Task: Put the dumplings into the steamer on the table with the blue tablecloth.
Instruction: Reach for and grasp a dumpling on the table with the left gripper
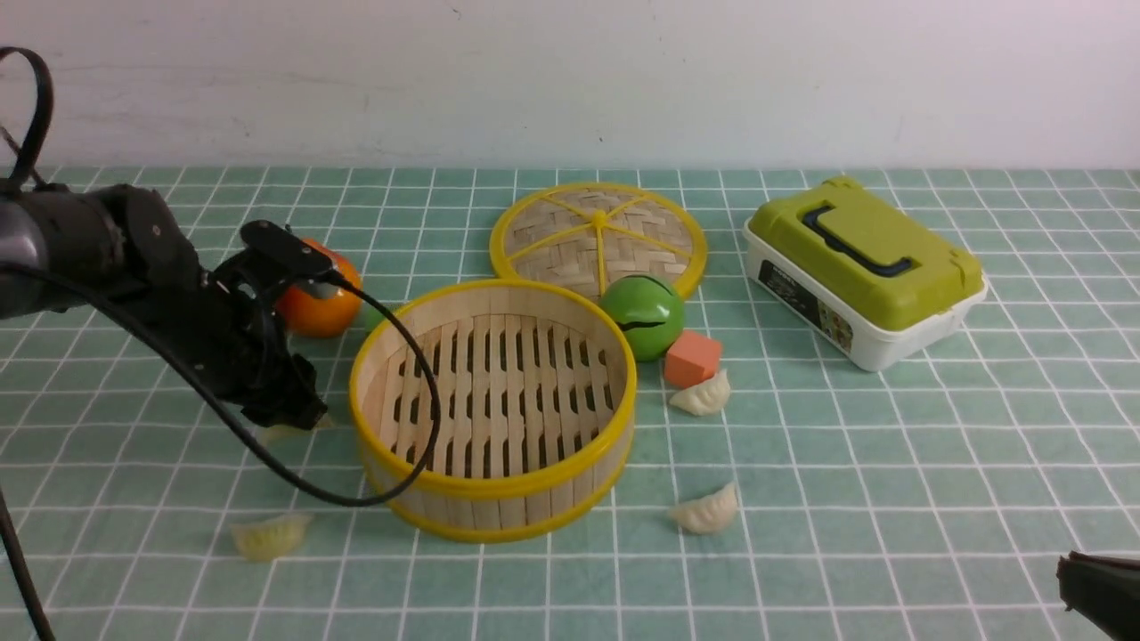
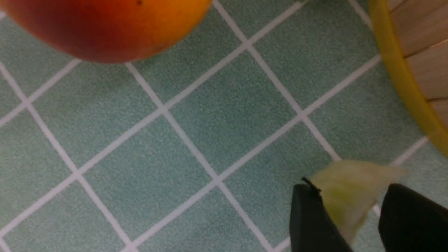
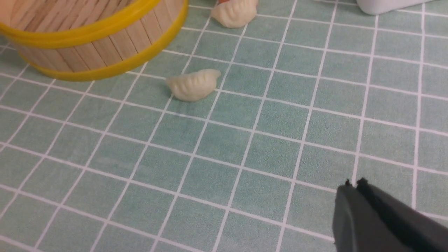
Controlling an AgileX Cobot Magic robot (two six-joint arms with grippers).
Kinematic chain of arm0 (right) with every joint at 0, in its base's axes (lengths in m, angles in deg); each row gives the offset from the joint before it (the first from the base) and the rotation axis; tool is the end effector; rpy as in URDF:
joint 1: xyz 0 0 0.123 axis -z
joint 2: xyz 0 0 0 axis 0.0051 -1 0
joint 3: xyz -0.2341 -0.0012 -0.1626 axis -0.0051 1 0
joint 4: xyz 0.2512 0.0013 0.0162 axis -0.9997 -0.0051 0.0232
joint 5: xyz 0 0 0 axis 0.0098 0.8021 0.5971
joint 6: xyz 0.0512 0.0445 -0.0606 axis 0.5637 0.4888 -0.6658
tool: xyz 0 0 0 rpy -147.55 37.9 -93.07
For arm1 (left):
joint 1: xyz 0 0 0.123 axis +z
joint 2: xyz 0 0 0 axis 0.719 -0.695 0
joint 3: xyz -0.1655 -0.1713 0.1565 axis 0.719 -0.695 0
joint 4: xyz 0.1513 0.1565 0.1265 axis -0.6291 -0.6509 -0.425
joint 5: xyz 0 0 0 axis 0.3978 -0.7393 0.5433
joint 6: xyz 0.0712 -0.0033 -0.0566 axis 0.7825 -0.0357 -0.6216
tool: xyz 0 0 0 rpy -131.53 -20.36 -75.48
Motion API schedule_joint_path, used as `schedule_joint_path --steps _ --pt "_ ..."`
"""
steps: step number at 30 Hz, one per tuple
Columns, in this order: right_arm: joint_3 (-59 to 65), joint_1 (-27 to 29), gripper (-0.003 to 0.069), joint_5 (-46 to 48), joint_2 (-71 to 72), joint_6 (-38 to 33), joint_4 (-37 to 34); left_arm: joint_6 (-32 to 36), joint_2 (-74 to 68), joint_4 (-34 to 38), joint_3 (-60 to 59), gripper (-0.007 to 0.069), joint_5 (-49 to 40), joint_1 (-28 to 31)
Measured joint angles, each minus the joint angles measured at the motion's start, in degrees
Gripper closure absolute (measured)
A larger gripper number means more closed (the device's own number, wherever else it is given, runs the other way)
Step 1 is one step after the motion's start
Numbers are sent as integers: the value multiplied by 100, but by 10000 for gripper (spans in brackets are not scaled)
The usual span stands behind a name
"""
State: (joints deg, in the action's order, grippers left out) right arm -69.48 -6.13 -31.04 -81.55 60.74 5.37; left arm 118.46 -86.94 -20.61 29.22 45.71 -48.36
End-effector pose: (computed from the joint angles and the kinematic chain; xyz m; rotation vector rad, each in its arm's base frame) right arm 0.1249 0.0330 0.2445 -0.2007 2.1515 0.3110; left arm 0.4053 -0.0307 0.1718 0.8358 2.5308 -0.0367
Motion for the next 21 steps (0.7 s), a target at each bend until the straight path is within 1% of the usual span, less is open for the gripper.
schedule_joint_path --steps 1,2,3,6,8,11,14,18,21 --pt "0 0 659 0 0 -5 0 -7 -33 13 13 389 -2 5" --pt "0 0 659 0 0 -5 0 -12 -32 13 19 389 -2 5" --pt "0 0 659 0 0 -11 0 -126 -32 38 38 433 11 11" --pt "0 0 657 0 0 -13 0 -754 -32 81 55 505 43 17" --pt "0 0 654 0 0 -13 0 -1217 -27 97 62 532 67 36" --pt "0 -2 651 -6 0 -13 0 -1931 11 97 62 534 72 39" --pt "0 -2 650 -40 0 -13 0 -2341 198 97 47 534 -50 39" --pt "0 -2 647 -45 0 -13 0 -2487 662 212 104 535 -190 39" --pt "0 -2 646 -47 0 -18 0 -2590 1297 974 454 535 -480 -11"
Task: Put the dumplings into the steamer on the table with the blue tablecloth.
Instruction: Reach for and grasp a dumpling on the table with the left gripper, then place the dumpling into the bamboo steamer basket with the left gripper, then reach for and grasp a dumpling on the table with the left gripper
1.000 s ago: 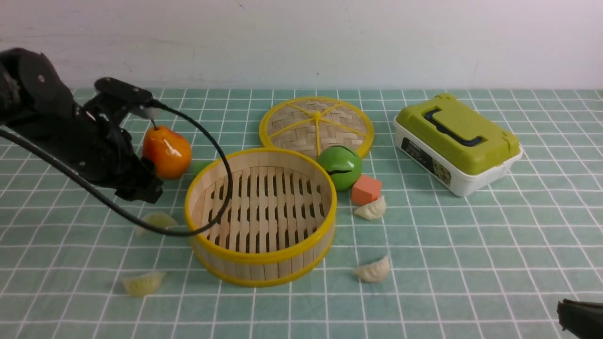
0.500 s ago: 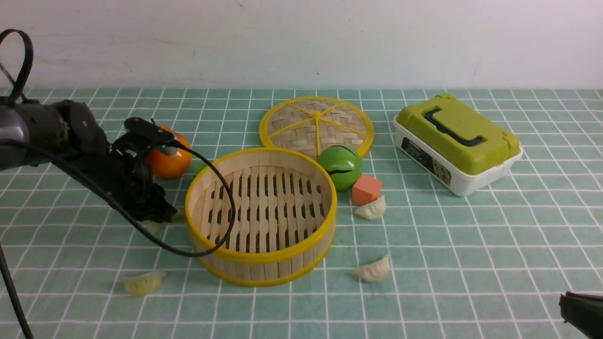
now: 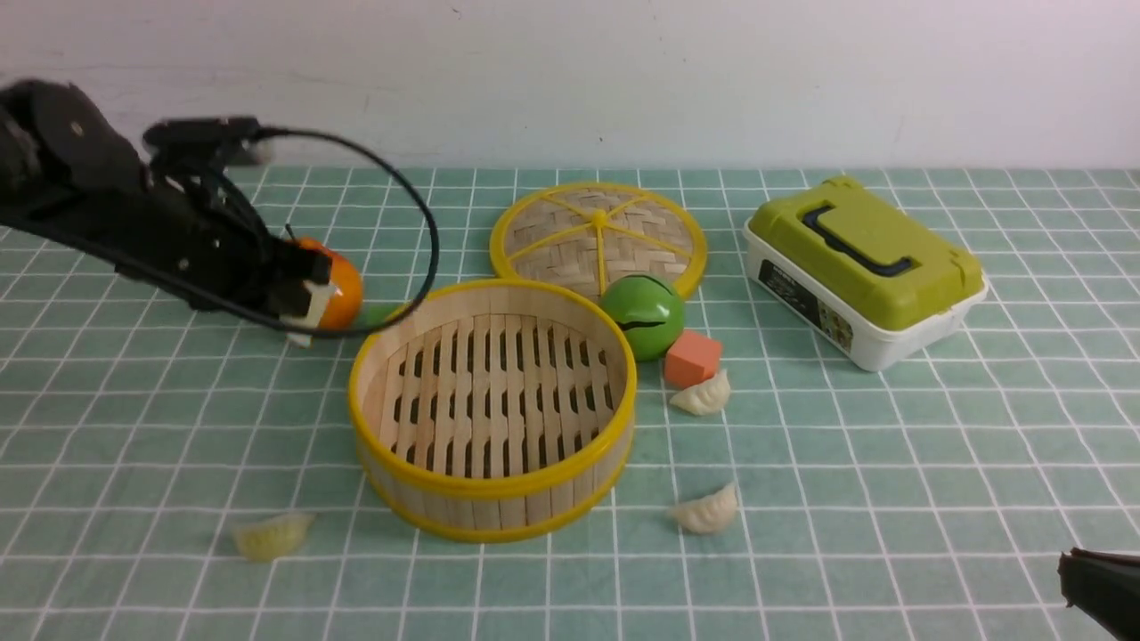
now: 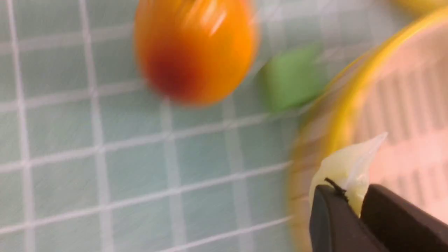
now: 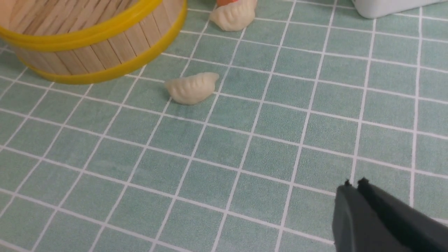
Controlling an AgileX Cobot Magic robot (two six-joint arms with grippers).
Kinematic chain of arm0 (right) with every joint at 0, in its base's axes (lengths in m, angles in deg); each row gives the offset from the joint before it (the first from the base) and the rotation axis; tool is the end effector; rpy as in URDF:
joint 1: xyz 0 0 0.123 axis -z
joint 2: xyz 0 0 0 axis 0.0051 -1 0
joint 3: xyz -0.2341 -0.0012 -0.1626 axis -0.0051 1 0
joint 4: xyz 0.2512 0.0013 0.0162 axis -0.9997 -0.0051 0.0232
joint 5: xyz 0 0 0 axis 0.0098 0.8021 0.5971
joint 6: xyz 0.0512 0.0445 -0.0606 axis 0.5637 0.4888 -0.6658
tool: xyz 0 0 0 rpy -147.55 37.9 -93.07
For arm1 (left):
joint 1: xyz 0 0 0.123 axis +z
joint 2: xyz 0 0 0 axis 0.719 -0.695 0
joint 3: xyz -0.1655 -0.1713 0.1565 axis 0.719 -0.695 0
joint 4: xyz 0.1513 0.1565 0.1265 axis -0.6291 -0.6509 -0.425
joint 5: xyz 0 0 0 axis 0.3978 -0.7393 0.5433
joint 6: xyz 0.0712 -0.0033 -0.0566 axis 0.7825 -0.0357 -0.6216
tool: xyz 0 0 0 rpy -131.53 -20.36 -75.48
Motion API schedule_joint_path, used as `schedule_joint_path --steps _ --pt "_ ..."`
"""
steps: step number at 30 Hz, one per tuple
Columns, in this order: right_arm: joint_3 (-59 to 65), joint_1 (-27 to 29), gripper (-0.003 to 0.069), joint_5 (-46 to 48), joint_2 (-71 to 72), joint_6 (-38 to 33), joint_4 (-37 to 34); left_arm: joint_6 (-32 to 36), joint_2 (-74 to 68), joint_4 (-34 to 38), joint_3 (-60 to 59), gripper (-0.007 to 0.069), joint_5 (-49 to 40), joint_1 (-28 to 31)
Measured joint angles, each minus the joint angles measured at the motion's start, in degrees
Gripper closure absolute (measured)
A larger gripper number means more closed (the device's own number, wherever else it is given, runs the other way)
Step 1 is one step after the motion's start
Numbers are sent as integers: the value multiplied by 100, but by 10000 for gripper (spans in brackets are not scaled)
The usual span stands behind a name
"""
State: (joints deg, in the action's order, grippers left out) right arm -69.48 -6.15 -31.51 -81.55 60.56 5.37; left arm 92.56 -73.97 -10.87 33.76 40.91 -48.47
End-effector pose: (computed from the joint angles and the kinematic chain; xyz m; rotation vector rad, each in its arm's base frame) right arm 0.1253 0.0328 0.2450 -0.2009 2.1442 0.3057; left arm 0.3881 -0.0412 0.2845 0.1499 2.4183 -0.3554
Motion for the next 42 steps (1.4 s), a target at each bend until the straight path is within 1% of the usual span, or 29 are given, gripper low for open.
schedule_joint_path --steps 4,6,8,9,11,12,15,18,19,20,21,22,23,25,26,28,31,33,34,36,38,40,41,42 --pt "0 0 643 -22 0 0 -6 -49 162 463 189 538 -141 -298" --pt "0 0 641 -32 0 0 -24 -127 10 498 211 538 -125 -622" --pt "0 0 638 -34 0 0 -71 -302 -286 334 211 538 51 -918" --pt "0 0 638 -34 0 0 -80 -325 -321 306 211 538 80 -946" --pt "0 0 636 -39 0 0 -137 -538 -656 19 211 542 400 -1164" --pt "0 0 636 -39 0 0 -174 -698 -970 -278 211 545 703 -1320" --pt "0 0 633 -39 0 0 -216 -772 -1236 -556 211 540 930 -1460" --pt "0 0 627 -39 0 0 -252 -808 -1440 -780 211 484 1016 -1571" --pt "0 0 627 -39 0 0 -252 -853 -1444 -808 211 435 1049 -1595" --pt "0 0 626 -39 0 0 -252 -896 -1444 -824 211 419 1049 -1603" --pt "0 0 625 -39 0 0 -252 -1059 -1444 -856 211 344 1036 -1605" --pt "0 0 624 -39 0 -7 -252 -1119 -1429 -884 211 314 1013 -1605" --pt "0 0 622 -39 0 -9 -257 -1223 -1374 -960 233 278 924 -1605" --pt "0 0 619 -39 0 -16 -257 -1497 -1128 -1305 355 225 444 -1605" --pt "0 0 618 -39 0 -16 -257 -1497 -1096 -1305 371 218 393 -1605" --pt "0 0 617 -39 0 -20 -263 -1722 -604 -1823 537 200 -182 -1605" --pt "0 0 615 -39 0 -20 -268 -1942 -37 -2601 609 207 -1147 -1605" --pt "0 0 611 -39 0 -20 -274 -2010 105 -2931 563 221 -1745 -1587" --pt "0 0 609 -39 0 -20 -274 -2047 118 -3033 476 232 -2098 -1554" --pt "0 0 606 -33 0 -20 -281 -2051 92 -3090 173 248 -2407 -1521" --pt "0 0 604 -33 0 -20 -302 -2010 36 -3125 -214 263 -2391 -1502" --pt "0 0 601 -33 0 -20 -372 -1927 -8 -3223 -674 277 -2034 -1502" --pt "0 0 601 -33 0 -20 -372 -1912 -8 -3223 -714 277 -2034 -1502" --pt "0 0 599 -33 0 -20 -423 -1812 -8 -3334 -982 282 -1685 -1502"
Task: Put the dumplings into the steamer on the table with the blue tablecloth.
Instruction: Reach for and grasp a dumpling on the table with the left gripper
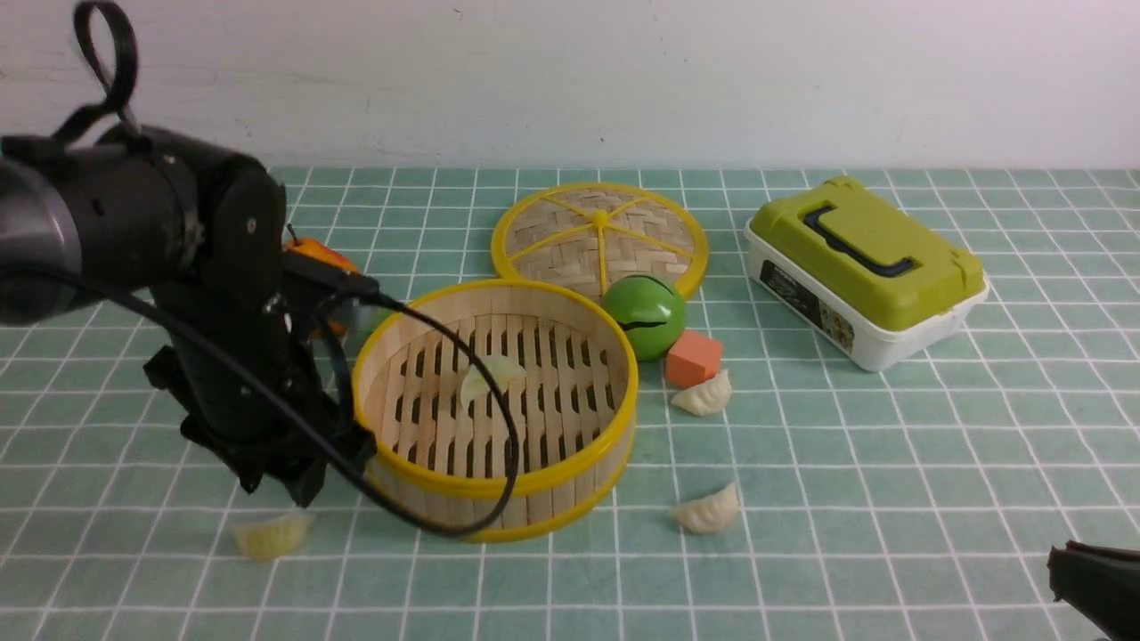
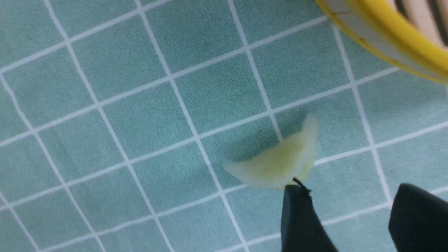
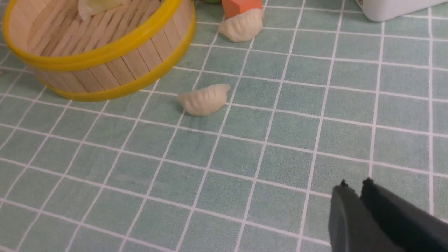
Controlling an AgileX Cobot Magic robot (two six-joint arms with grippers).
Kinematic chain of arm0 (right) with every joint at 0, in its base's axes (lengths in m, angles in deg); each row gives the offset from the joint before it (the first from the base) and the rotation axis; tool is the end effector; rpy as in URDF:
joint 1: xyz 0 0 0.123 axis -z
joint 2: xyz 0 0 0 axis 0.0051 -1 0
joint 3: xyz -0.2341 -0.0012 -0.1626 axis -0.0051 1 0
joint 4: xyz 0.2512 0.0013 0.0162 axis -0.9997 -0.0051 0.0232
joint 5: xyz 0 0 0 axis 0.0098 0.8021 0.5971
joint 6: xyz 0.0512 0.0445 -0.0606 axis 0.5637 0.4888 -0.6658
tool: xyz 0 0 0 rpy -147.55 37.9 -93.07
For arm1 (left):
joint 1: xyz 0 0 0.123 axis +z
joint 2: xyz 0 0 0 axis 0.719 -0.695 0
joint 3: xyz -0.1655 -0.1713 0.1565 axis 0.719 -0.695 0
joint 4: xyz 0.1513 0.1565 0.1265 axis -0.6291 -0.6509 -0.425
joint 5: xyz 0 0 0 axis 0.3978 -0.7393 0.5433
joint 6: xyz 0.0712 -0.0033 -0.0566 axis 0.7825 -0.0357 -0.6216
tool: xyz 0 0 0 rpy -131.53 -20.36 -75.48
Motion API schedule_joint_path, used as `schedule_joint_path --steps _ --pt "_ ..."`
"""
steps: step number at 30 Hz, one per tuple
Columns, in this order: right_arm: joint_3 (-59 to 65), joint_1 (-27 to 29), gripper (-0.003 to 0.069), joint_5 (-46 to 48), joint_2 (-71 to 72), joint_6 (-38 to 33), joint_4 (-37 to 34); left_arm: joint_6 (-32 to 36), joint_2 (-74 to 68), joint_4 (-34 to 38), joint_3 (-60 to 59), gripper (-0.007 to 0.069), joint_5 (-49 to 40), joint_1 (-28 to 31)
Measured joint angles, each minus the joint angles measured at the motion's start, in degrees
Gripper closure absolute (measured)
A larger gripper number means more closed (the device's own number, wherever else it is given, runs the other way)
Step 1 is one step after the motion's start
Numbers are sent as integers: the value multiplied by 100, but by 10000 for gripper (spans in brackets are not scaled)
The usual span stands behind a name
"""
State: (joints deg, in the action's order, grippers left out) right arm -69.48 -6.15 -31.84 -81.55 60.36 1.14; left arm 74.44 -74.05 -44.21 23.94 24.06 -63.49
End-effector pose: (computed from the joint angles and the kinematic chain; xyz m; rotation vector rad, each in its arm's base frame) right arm 0.1257 0.0347 0.2468 -0.1415 2.1329 0.3681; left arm 0.3262 -0.0932 0.2203 0.5909 2.8754 0.1232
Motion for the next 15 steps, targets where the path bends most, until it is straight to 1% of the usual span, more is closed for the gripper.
schedule_joint_path --steps 1,3,5,10,15 --pt "0 0 598 0 0 0 -6 34 0 -59 -101 283 89 0" --pt "0 0 596 0 0 0 -25 74 0 -343 -449 284 625 0" --pt "0 0 594 5 0 -2 -25 74 0 -484 -667 284 843 5" --pt "0 0 586 5 0 -2 -25 74 -24 -574 -855 295 969 5" --pt "0 0 582 5 0 -2 -25 90 -292 -688 -848 333 1192 5"
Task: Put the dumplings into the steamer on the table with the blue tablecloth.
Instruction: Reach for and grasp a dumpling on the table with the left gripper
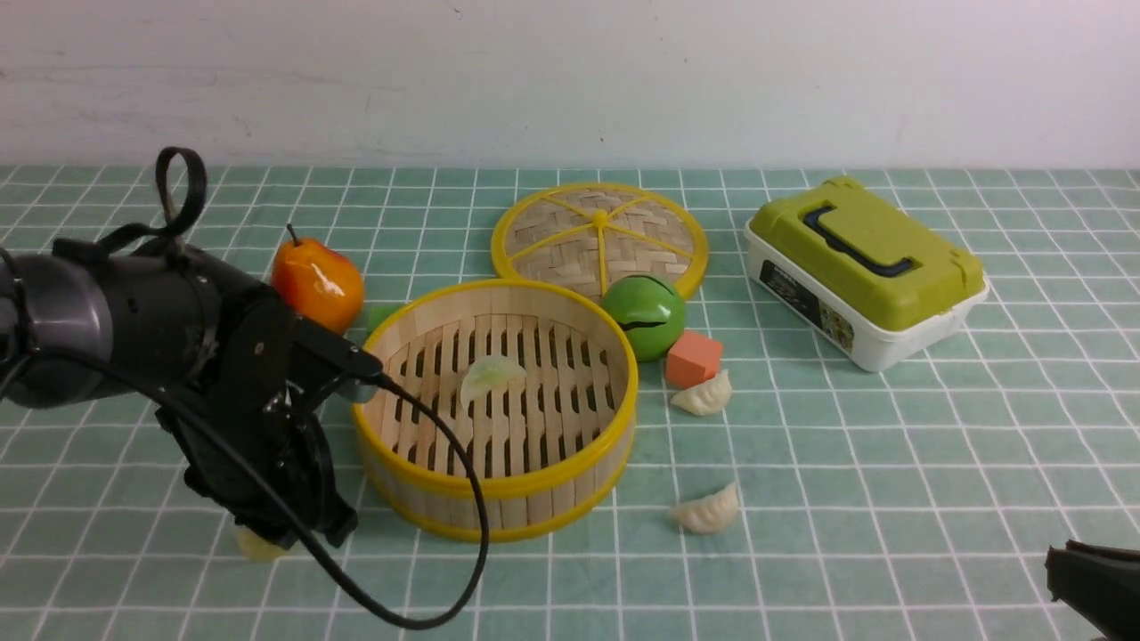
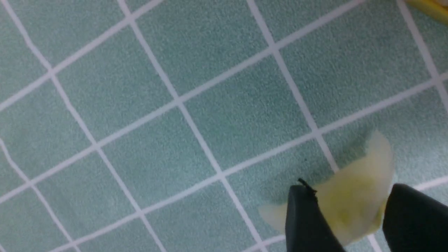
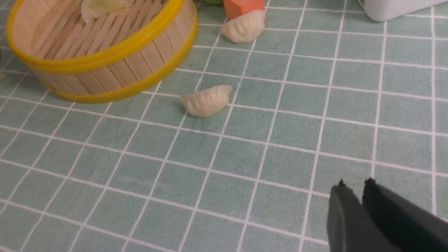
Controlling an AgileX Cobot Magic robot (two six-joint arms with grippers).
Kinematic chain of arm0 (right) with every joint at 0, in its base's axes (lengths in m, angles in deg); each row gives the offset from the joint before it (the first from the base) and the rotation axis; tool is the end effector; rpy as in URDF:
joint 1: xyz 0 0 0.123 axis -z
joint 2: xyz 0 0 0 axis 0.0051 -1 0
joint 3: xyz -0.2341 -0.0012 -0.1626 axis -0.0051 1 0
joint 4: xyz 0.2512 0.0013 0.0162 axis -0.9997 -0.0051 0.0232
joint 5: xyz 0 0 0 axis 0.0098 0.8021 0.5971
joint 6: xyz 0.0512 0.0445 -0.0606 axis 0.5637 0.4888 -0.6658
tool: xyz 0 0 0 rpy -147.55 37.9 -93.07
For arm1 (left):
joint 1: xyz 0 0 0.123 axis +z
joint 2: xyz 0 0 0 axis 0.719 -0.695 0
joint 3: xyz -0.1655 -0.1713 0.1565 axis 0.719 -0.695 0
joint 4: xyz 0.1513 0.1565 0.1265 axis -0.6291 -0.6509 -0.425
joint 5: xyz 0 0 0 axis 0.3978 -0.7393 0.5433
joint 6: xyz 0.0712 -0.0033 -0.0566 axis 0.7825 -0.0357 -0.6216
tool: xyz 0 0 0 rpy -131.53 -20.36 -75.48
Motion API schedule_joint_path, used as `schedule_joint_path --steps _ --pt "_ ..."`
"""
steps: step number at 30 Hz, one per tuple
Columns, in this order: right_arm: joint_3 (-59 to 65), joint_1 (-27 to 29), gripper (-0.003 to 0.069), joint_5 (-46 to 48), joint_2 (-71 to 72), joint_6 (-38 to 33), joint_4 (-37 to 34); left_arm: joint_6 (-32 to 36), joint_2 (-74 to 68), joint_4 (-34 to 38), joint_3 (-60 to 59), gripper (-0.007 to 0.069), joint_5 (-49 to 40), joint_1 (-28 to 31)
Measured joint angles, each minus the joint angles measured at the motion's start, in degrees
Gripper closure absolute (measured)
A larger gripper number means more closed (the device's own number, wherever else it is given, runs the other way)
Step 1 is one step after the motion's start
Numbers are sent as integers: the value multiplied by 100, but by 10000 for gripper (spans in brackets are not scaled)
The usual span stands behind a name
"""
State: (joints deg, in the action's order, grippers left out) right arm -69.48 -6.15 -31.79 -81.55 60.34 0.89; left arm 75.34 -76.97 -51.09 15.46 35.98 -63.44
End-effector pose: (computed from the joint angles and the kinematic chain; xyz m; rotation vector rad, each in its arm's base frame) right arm 0.1257 0.0349 0.2468 -0.1387 2.1331 0.3723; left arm 0.3220 -0.0857 0.1716 0.7524 2.8136 0.2306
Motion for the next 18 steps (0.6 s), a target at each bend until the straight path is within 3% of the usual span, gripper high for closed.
schedule_joint_path --steps 7,15,18 --pt "0 0 574 0 0 -5 0 -331 -163 145 79 469 -89 0" --pt "0 0 565 0 0 -5 0 -755 303 588 910 470 -1267 1" --pt "0 0 562 -5 0 -5 0 -709 629 1421 1617 470 -1349 1"
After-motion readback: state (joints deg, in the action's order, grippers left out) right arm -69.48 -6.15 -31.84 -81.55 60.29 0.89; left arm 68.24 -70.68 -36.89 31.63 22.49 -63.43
